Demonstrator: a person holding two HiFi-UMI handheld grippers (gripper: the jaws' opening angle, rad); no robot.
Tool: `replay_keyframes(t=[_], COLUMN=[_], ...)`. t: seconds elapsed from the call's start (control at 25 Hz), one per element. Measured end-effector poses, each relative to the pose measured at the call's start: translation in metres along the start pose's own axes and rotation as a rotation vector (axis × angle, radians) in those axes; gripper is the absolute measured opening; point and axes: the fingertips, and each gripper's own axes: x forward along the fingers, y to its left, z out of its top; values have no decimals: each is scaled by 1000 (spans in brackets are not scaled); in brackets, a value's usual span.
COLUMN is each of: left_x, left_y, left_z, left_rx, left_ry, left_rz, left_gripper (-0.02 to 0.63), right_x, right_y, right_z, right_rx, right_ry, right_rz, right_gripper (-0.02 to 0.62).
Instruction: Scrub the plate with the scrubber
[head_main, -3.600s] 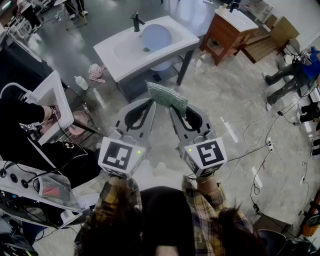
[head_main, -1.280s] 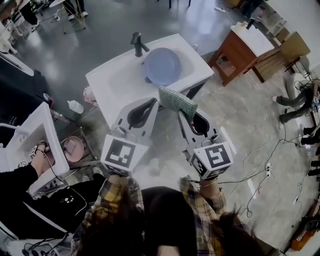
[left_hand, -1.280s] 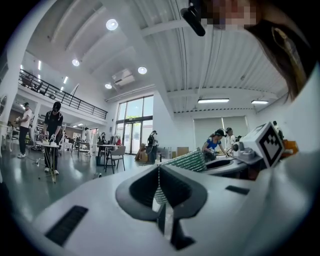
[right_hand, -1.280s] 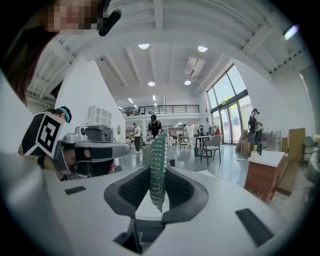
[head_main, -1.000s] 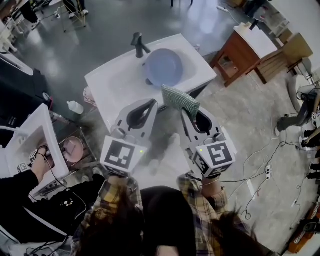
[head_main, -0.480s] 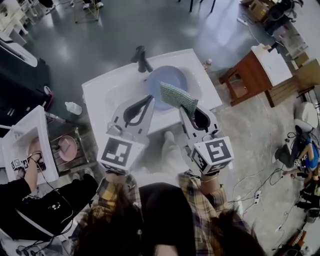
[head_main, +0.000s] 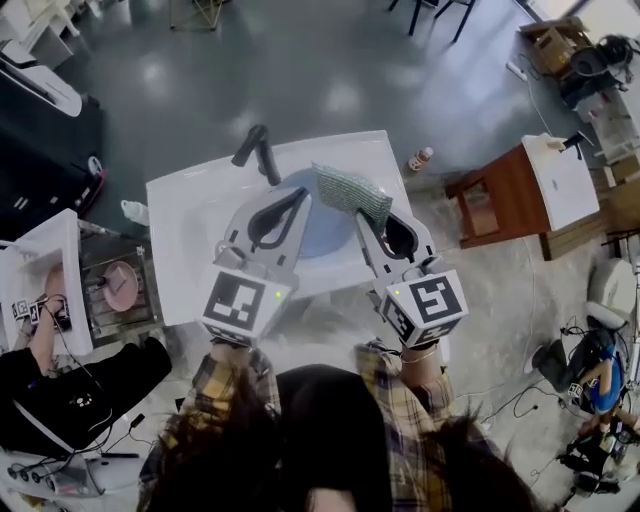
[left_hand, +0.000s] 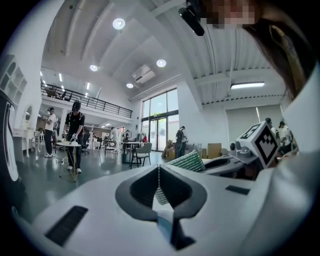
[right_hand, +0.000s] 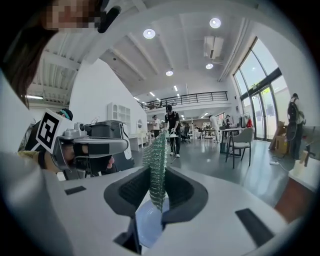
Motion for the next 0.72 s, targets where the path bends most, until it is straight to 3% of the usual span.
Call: replay_keyframes(t=[0.4, 0.72], left_x=[22, 13], left_y=[28, 56], left_z=[-6, -11], left_rx=[-5, -37], left_ry=[31, 55], left_rz=[183, 223], left_gripper=[18, 18], right_x=[46, 69], right_y=[-19, -5], right_z=[-5, -4], right_rx=[-3, -4], right_ry=[20, 41], right_rz=[180, 209], right_gripper=[97, 97])
